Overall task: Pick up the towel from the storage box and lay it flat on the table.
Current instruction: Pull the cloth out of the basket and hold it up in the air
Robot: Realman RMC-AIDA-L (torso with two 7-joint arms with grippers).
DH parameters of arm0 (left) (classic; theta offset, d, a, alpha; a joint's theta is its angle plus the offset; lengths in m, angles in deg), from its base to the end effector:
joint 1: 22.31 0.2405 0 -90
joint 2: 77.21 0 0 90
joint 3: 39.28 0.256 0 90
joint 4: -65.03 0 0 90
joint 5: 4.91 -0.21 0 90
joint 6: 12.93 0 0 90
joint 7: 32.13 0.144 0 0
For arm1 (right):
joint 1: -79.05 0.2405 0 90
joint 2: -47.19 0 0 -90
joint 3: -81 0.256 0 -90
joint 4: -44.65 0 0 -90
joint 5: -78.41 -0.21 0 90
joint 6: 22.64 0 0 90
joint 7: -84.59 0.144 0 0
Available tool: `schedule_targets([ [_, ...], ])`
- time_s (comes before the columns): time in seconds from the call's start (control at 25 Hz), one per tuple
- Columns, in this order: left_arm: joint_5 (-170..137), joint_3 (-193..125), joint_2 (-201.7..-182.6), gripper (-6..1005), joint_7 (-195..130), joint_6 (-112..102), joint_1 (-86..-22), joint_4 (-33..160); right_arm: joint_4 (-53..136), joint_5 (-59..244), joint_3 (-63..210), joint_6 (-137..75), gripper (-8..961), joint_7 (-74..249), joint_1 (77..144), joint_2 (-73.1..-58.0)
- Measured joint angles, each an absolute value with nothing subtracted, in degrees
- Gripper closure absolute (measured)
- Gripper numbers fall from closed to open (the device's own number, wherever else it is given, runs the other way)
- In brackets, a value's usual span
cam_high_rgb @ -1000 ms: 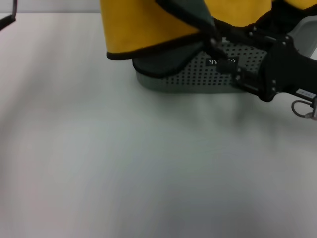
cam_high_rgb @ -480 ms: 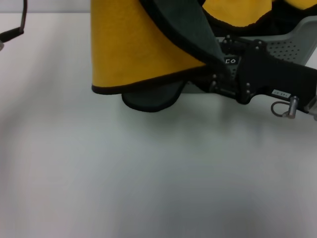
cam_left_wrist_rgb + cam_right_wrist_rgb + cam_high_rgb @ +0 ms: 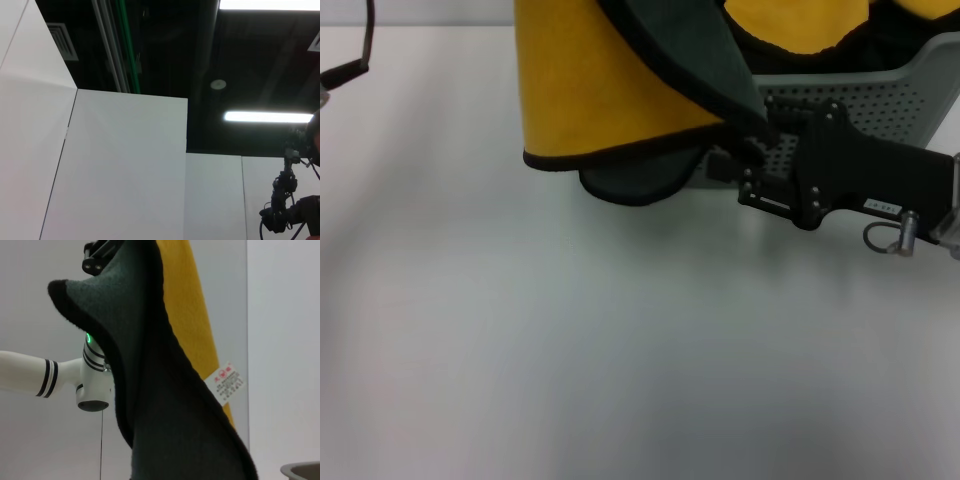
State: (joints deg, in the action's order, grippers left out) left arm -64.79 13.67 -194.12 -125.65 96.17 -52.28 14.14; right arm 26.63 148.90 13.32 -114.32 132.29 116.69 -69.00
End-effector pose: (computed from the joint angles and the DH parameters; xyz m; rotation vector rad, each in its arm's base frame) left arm -0.1364 0.3166 0.1094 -2.5091 -0.1096 -1.8477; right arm 0.1878 0.3377 -0.0276 -2.6147 0.0021 1.2108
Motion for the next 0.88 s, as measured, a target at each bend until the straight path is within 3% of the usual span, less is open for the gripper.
schedule_targets([
  [0.28,-64.8,13.6,-194.1,984,-125.6,96.2,-51.9,14.2,26.5,148.9,13.4,-113.2,531,132.3,115.9,-68.95],
  [0.52,-64.4,13.7,-194.35,984,-125.5,96.3,-51.9,14.2,26.8,149.2,13.3,-111.7,713,132.5,116.1,-68.98],
  [0.88,-64.4,13.8,-194.55,984,-125.5,96.5,-51.7,14.2,26.7,149.2,12.7,-111.7,783,132.3,116.0,-69.0],
])
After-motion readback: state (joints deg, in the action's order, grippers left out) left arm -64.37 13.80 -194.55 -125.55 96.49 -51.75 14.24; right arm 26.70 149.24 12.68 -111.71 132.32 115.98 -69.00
